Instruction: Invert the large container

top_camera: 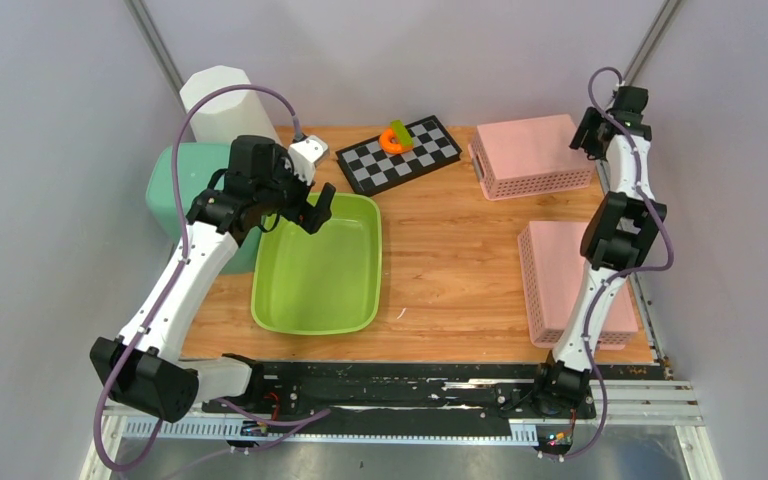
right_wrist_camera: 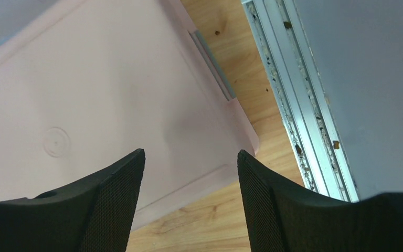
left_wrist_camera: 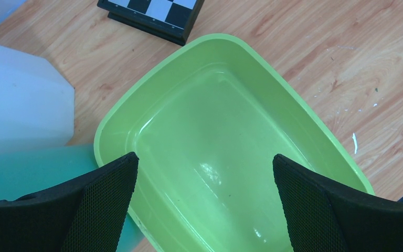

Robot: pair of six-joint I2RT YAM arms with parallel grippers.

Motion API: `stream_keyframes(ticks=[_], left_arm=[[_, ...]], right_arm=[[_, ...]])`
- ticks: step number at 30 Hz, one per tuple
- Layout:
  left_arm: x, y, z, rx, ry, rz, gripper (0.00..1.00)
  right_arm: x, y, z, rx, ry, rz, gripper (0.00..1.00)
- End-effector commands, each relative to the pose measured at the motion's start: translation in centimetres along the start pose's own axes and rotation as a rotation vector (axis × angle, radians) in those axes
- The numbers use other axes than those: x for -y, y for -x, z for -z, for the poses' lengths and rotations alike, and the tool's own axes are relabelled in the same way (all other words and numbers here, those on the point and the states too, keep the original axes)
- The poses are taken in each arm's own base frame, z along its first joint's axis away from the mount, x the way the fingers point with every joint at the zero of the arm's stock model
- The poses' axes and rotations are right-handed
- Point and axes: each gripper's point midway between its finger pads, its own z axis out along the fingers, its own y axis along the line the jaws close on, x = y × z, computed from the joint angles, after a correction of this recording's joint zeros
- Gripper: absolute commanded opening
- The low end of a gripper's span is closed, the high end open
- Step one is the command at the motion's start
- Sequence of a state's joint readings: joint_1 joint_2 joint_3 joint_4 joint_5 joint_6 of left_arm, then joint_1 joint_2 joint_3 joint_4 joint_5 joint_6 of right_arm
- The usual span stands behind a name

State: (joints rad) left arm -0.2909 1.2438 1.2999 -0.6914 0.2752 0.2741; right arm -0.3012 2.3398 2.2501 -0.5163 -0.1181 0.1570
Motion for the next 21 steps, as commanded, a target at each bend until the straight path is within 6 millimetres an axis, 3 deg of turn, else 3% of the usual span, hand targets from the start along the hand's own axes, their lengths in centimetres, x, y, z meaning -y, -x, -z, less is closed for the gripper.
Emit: stream_keyframes(ticks=[1, 11, 16, 21], left_arm=[[-0.2, 0.3, 0.3, 0.012, 0.008, 0.005, 1.0], [0.0, 0.1, 0.3, 0.022, 0.007, 0.0, 1.0], [0.1, 0.1, 0.5, 0.029, 0.003, -0.001, 1.0], [0.2, 0.2, 0.6, 0.036, -0.001, -0.001, 1.0]], right_arm=[[1.7, -1.0, -0.4, -0.024, 0.018, -0.031, 0.67], [5.2, -6.2, -0.9, -0.146, -0.039, -0.06, 0.63], [5.9, -7.5, -0.2, -0.174, -0.052, -0.053, 0.62], [5.8, -7.7, 1.9, -0.176, -0.057, -0.045, 0.62]])
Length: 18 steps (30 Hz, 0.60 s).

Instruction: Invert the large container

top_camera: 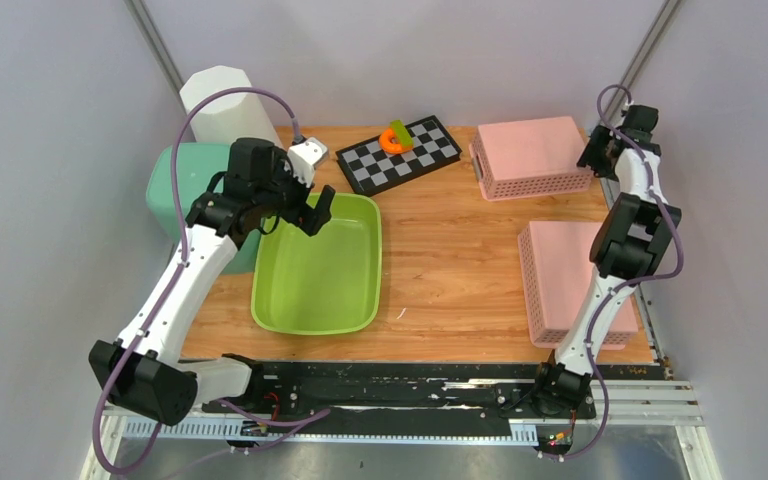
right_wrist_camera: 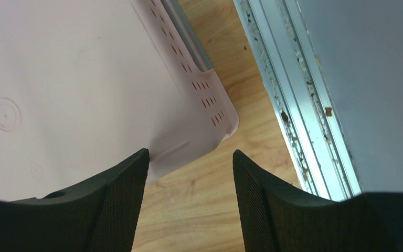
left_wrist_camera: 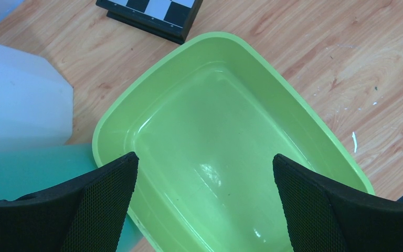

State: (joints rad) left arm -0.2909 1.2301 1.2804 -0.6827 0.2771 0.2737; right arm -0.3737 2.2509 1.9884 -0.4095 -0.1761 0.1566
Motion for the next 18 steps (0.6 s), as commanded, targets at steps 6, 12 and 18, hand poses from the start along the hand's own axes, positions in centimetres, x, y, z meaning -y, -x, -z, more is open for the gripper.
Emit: stream_keyframes(ticks=[6, 12, 18], left_arm=[[0.2, 0.5, 0.5, 0.037, -0.008, 0.0, 1.0], [0.4, 0.5, 0.5, 0.04, -0.014, 0.003, 1.0], [0.4, 0.6, 0.4, 0.04, -0.016, 0.004, 1.0]], right_arm=[[2.6, -4.2, 3.0, -0.119, -0.084, 0.024, 0.62], [2.7, -2.7, 3.5, -0.081, -0.094, 0.042, 0.62], [1.8, -0.1, 5.4, -0.009, -0.073, 0.039, 0.62]])
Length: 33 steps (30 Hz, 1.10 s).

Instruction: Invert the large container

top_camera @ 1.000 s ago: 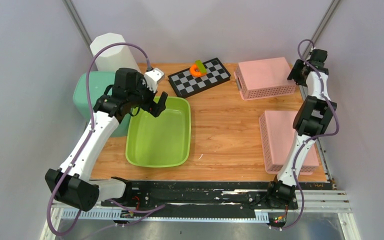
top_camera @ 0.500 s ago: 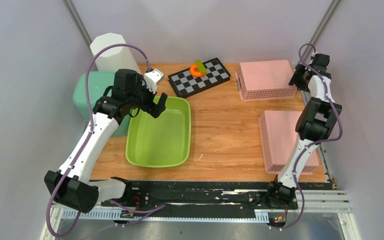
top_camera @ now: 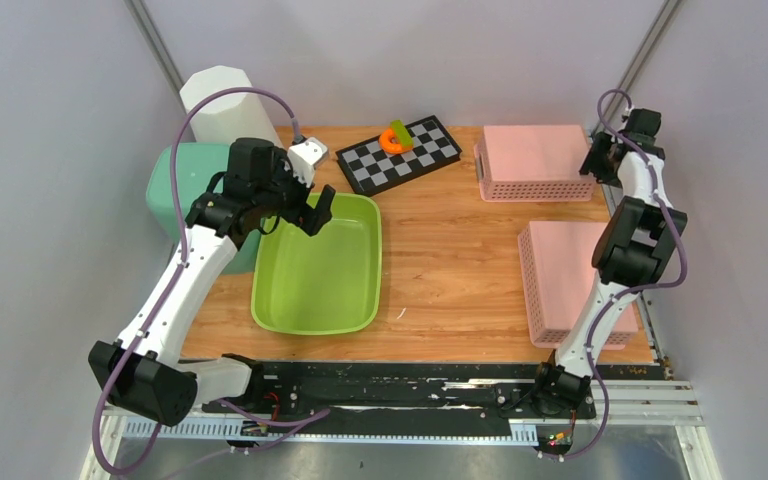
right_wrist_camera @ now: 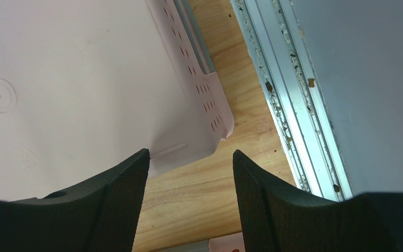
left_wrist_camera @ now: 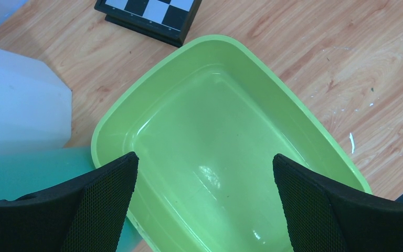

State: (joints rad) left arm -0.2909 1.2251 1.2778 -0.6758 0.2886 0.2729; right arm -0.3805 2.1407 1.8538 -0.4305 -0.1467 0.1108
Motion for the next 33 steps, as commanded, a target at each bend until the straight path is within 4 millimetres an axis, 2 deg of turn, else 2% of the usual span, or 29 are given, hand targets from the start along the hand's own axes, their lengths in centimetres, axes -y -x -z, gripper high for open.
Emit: stream_keyframes(ticks=[1, 11, 17, 24, 28, 33], left_arm=[[0.2, 0.4, 0.4, 0.029, -0.009, 0.005, 1.0], [0.3, 0.5, 0.6, 0.037, -0.01, 0.005, 1.0], [0.4, 0.5, 0.6, 0.038, -0.01, 0.005, 1.0], [0.3, 0.4, 0.6, 0.037, -0.006, 0.001, 1.0], [0.3, 0.5, 0.5, 0.036, -0.009, 0.002, 1.0], [0.3, 0.5, 0.5, 0.038, -0.011, 0.002, 1.0]], right_arm=[[0.9, 1.8, 3.0, 0.037, -0.033, 0.003, 0.62], [1.2, 2.6, 3.9, 0.06, -0.056, 0.014, 0.62], [1.5, 3.2, 2.5, 0.065, -0.073, 0.009, 0.62], [1.7, 0.7, 0.6, -0.005, -0.067, 0.03, 0.61], [2.0, -0.6, 0.2, -0.036, -0.065, 0.061, 0.61], [2.3, -1.1, 0.0, -0.049, -0.078, 0.086, 0.61]])
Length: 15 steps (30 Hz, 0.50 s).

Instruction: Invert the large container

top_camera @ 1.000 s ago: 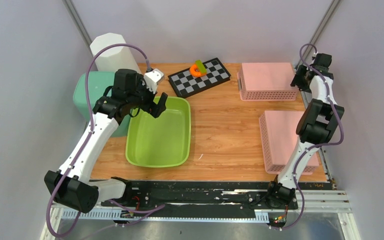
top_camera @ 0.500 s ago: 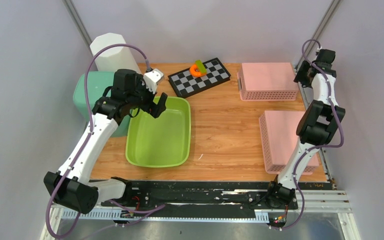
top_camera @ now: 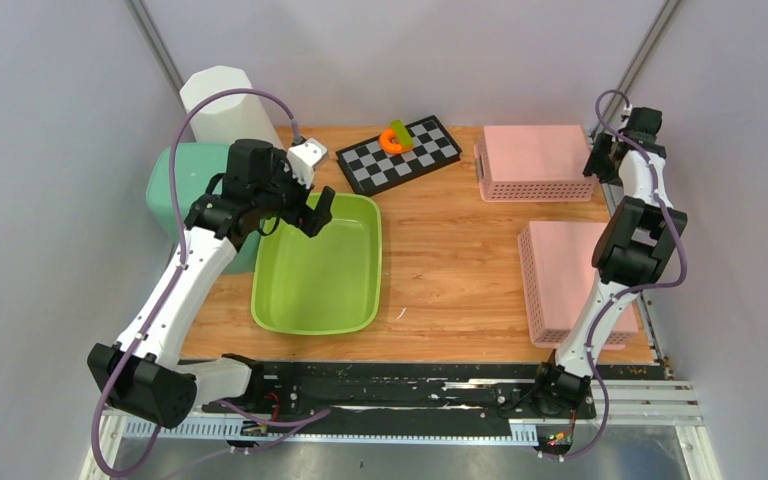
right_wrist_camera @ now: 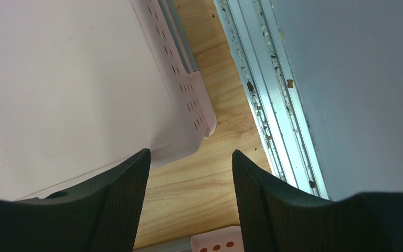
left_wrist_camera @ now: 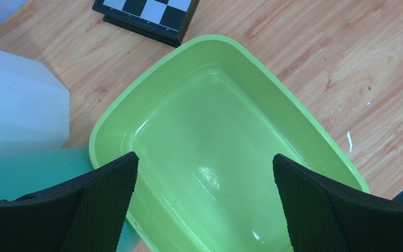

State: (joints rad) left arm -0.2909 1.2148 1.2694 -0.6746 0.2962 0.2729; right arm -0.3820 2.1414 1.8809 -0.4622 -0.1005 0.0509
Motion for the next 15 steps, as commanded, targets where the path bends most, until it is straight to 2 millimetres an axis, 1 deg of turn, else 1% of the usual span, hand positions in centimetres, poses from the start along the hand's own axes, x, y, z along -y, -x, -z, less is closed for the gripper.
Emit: stream_keyframes(ticks=[1, 7, 8, 12, 15], left_arm=[[0.1, 0.5, 0.3, 0.033, -0.004, 0.003, 1.0], [0.1, 0.4, 0.4, 0.032, -0.003, 0.001, 1.0], [0.2, 0.4, 0.4, 0.033, -0.004, 0.0, 1.0], [0.2, 0.5, 0.4, 0.035, -0.006, 0.001, 1.0], [0.3, 0.4, 0.4, 0.033, -0.009, 0.002, 1.0]], right_arm=[[1.1, -1.9, -0.6, -0.053, -0.027, 0.032, 0.61], [1.4, -2.9, -0.5, -0.076, -0.038, 0.035, 0.61], [1.5, -3.1, -0.5, -0.081, -0.039, 0.061, 0.61], [1.9, -3.3, -0.1, -0.084, -0.052, 0.074, 0.61], [2.1, -3.0, 0.2, -0.077, -0.065, 0.08, 0.61]])
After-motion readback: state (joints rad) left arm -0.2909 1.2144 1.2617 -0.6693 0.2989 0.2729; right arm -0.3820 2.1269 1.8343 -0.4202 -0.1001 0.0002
